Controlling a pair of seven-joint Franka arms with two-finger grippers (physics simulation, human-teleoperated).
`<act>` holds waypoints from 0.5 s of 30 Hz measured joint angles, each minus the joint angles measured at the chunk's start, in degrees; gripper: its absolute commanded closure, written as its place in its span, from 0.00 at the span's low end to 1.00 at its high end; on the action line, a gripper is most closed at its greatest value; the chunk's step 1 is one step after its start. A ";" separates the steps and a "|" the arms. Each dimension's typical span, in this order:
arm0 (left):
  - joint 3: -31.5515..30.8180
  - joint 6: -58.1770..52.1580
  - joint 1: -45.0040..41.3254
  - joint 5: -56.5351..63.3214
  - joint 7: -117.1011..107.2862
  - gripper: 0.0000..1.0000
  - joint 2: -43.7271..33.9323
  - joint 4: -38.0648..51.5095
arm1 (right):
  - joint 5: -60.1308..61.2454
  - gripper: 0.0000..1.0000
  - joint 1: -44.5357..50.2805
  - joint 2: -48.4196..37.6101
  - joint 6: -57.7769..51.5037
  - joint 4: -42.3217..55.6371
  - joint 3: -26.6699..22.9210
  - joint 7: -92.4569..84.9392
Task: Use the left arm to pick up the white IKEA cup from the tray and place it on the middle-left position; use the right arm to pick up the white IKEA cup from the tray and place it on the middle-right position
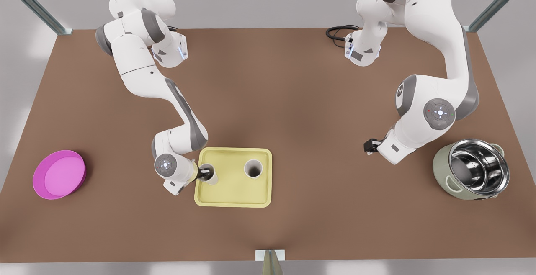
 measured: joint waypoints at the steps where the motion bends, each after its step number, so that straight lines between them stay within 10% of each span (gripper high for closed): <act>1: 0.00 0.00 0.04 0.01 0.04 0.00 0.00 -0.01 | 0.02 0.82 0.00 0.01 0.05 0.01 0.04 0.10; 5: 0.07 0.01 0.21 0.03 0.18 0.00 0.04 -0.06 | 0.50 1.00 0.00 -0.07 0.26 0.09 0.36 0.20; 15: -0.02 0.69 -1.38 -0.28 0.18 0.00 1.20 -0.05 | 5.15 1.00 -12.73 -7.96 -2.48 2.26 0.73 -2.09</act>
